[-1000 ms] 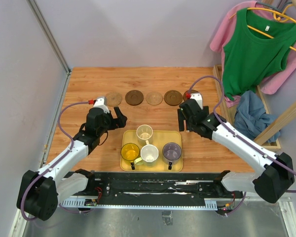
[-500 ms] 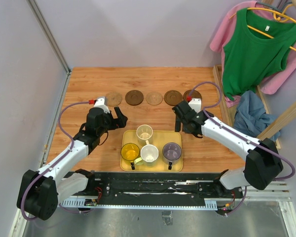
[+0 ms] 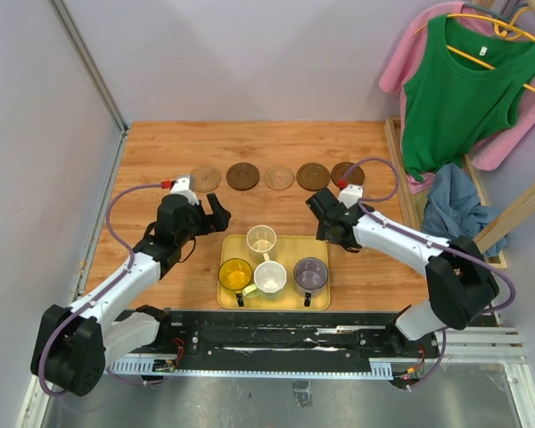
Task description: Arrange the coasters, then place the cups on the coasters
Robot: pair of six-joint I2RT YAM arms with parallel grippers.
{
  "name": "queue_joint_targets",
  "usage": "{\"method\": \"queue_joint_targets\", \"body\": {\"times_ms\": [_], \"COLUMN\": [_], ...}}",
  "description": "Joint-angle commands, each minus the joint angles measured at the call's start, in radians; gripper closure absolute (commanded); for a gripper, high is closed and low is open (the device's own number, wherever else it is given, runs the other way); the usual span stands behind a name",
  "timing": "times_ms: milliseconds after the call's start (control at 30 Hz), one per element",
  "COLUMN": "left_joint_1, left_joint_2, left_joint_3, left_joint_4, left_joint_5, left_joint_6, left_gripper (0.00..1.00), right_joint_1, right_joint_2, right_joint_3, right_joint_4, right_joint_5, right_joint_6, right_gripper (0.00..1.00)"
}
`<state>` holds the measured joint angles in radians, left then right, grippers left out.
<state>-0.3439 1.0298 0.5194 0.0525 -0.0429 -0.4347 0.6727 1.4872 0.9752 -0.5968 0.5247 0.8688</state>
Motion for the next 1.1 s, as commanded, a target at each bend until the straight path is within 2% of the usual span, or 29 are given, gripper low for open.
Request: {"method": "queue_joint_targets", "body": {"times_ms": [0,167,467,700,767,1067], "left_joint_1": [-0.005,-0.005,-0.005,-0.006,-0.005,-0.006], "left_joint_2": [0.008,0.019,0.031,0.033,0.032,0.019], "left_joint_3": [-0.008,-0.003,0.002,-0.001,-0.002,-0.011], "left_joint_4": [0.042,0.044,0.048,0.051,0.050,0.050], "left_joint_5": [0.005,0.005,0.006,0.003,0.002,-0.004], "left_joint_6": [0.008,0.010,0.009,0.008,0.008,0.002], "left_gripper": [0.00,0.00,0.00,0.00,0.00,0.00], "right_joint_1": [-0.022,-0.026,-0.026,-0.047,-0.052,-0.056], "right_joint_2": [0.021,0.040,0.048,0.064,0.066,0.065], "right_joint_3": [-0.045,-0.058,-0.057,-0.055,-0.059,-0.086], "right_joint_4": [0.043,0.063,0.083,0.095,0.100,0.109], "right_joint_5": [0.034,0.051,0.096,0.114,0.113,0.113], "right_joint_6": [0.062,0.075,0.056,0.039,0.038,0.012], "right_gripper": [0.29,0.34,0.38,0.46,0.51,0.86]}}
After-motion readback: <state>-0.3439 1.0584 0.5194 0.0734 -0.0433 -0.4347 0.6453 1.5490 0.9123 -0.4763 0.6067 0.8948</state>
